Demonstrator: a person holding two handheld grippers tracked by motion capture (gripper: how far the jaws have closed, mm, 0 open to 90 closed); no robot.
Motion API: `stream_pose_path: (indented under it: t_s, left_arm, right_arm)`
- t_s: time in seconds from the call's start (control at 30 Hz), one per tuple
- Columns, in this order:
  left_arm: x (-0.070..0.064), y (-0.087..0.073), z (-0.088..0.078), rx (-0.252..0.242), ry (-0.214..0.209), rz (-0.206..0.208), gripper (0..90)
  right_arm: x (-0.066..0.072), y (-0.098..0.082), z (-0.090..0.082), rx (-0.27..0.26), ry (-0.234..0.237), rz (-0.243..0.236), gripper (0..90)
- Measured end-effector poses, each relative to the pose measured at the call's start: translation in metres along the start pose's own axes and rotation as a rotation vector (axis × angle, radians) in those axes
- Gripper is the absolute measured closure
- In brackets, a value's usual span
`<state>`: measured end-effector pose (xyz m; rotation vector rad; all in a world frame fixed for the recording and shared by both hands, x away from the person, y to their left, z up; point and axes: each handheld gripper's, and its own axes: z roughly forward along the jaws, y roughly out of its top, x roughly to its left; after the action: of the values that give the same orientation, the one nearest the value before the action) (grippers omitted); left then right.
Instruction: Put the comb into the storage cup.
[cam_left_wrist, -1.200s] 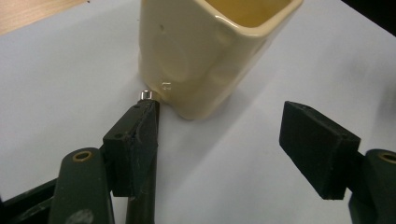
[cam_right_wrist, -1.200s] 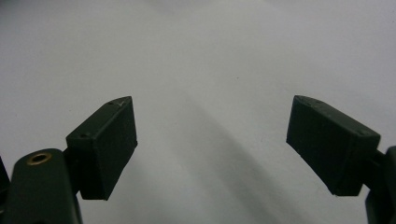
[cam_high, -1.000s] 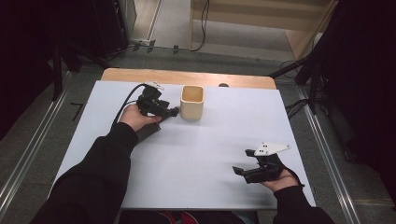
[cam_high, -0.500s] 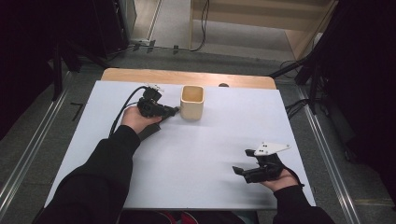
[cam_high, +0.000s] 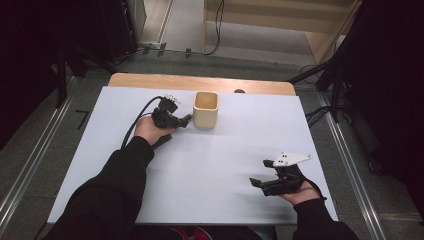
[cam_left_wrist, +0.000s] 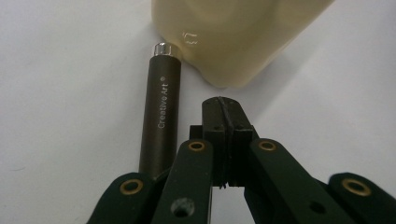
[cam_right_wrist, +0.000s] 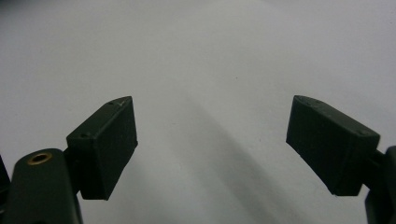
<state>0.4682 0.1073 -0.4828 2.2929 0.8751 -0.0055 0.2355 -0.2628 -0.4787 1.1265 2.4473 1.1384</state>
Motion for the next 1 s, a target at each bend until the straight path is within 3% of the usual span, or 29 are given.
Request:
stream_pose_path:
  t_s: [0.5, 1.0]
  left_arm:
    - [0.009, 0.000, 0.009, 0.020, 0.029, -0.017, 90.0]
    - [0.022, -0.002, 0.000, 0.024, 0.061, -0.048, 90.0]
  right_arm:
    - [0.000, 0.000, 0.000, -0.001, 0.001, 0.001, 14.6]
    - [0.000, 0.000, 0.000, 0.000, 0.006, 0.000, 14.6]
